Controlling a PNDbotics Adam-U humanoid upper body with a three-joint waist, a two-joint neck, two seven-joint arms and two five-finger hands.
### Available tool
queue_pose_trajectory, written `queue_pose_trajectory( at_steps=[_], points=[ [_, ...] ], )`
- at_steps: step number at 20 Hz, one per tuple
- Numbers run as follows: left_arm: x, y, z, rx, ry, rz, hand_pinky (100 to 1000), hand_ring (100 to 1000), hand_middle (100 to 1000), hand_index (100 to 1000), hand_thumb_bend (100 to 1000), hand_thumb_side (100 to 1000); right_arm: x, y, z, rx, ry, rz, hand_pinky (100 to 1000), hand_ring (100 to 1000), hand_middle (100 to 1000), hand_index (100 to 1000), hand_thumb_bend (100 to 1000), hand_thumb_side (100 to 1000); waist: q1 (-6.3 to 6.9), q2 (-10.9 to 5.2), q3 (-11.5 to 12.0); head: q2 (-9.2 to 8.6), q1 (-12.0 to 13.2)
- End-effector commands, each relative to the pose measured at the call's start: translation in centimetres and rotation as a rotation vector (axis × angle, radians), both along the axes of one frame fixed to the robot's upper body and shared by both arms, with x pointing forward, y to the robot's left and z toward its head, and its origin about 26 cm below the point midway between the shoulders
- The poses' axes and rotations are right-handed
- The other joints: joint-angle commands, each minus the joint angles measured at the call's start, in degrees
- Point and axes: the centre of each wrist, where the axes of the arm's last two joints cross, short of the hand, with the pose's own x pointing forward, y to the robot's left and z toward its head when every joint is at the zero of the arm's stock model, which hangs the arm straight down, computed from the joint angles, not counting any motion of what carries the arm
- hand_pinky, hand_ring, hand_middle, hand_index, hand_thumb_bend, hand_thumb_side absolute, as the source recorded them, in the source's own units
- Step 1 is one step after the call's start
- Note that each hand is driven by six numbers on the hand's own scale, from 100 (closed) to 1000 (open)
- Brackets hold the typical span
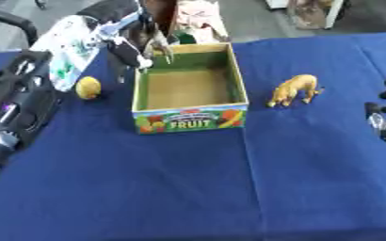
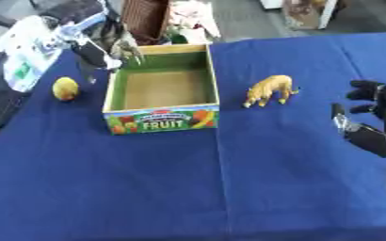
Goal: Pick up objects on the table and place them in the box.
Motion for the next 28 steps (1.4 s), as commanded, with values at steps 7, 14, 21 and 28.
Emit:
queue_pose_trajectory(
  at_steps=[7, 14, 21, 28],
  points=[
    [1.1, -1.6, -2.0, 0.054, 0.022, -0.036, 379, 147, 100, 362, 336, 202, 0.4, 0.4, 1.2, -0.003, -0.029, 0.022, 619, 738, 592, 777, 262, 107, -0.24, -0.17, -1.06, -1.09, 0.6],
    [1.3, -1.6, -4.1, 0.065, 0.067, -0.041, 419, 214, 152, 409, 372, 206, 0.4, 0.5, 1.1, -0.001, -0.029, 0.024, 619, 737, 591, 777, 262, 107, -0.17, -0.06, -1.14, -1.26, 0.44],
    [1.1, -2.0, -3.7, 0.082, 0.089, -0.087, 636, 597, 570, 724, 839, 253, 0.4, 0.5, 1.1, -0.001, -0.028, 0.025, 619, 737, 590, 777, 260, 107, -0.13, -0.11, -1.15, -1.4, 0.54],
    [0.4, -2.1, -1.9, 0.06, 0.042, -0.129, 753, 742, 729, 804, 881, 285, 0.4, 0.5, 1.1, 0.001, -0.027, 0.022, 619, 737, 590, 776, 259, 108, -0.2, -0.27, -0.97, -1.58, 0.43]
  ],
)
